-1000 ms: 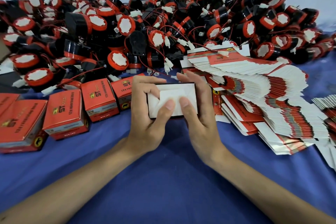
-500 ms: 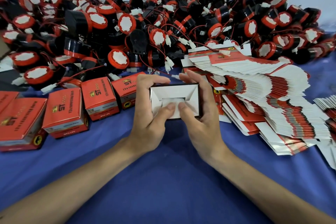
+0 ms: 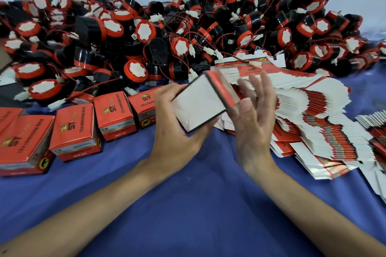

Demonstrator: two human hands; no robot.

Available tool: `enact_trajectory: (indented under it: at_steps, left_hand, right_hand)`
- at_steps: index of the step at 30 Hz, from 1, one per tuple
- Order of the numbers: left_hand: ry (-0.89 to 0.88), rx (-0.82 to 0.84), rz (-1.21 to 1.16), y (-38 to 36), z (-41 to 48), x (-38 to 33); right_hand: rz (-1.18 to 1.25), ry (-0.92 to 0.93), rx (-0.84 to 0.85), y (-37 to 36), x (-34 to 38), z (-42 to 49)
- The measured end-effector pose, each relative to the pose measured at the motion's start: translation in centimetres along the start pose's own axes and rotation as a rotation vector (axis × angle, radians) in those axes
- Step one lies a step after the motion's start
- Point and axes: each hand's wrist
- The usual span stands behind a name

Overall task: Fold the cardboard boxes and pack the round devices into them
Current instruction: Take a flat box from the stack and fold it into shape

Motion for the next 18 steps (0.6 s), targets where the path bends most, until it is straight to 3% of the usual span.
enact_trajectory:
  at_steps: [3, 5, 7, 9, 10, 12, 15, 17, 18]
  left_hand:
    - [0.135, 0.004, -0.019, 0.2, 0.2, 0.1]
    - [0.287, 0.198, -0.008, 0.2, 0.4, 0.2]
    - [0.298, 0.383, 0.084, 0.3, 0.6, 0.5]
    - [0.266, 0.512, -0.01, 0.3, 0.6, 0.7]
    - [0.288, 0.517, -0.132, 0.5, 0.7, 0.6]
    - [0.353, 0.372, -0.341, 1.2, 0.7, 0.7]
    - [0.328, 0.244, -0.256, 1.4, 0.9, 0.6]
    - [0.357, 0.201, -0.128, 1.2, 1.3, 0.9]
    - [0.351, 0.147, -0.054, 1.2, 1.5, 1.2]
  right_hand:
    - [0.066, -0.198, 0.115, -0.3, -0.7, -0.8]
    - [-0.148, -0.144, 0.188, -0.7, -1.1, -1.7]
    - [-0.363, -0.06, 0.175, -1.0, -1.1, -1.9]
    - [-0.623, 0.101, 0.208, -0.8, -1.0, -1.4]
    - [-0.742, 0.207, 0.26, -0.6, -0.8, -0.9]
    - [-0.982, 0.378, 0.441, -0.1, -0.2, 0.4]
    - [-1.408, 0.443, 0.958, -0.3, 0.3, 2.0]
    - [-1.376, 0.566, 1.15, -0.5, 0.7, 2.7]
    - [-1.211, 0.606, 1.092, -0.5, 1.0, 3.1]
Point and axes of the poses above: each hand's wrist, its own z-axis towards the middle knuckle, its own y-axis out of the back of the hand, x = y × z
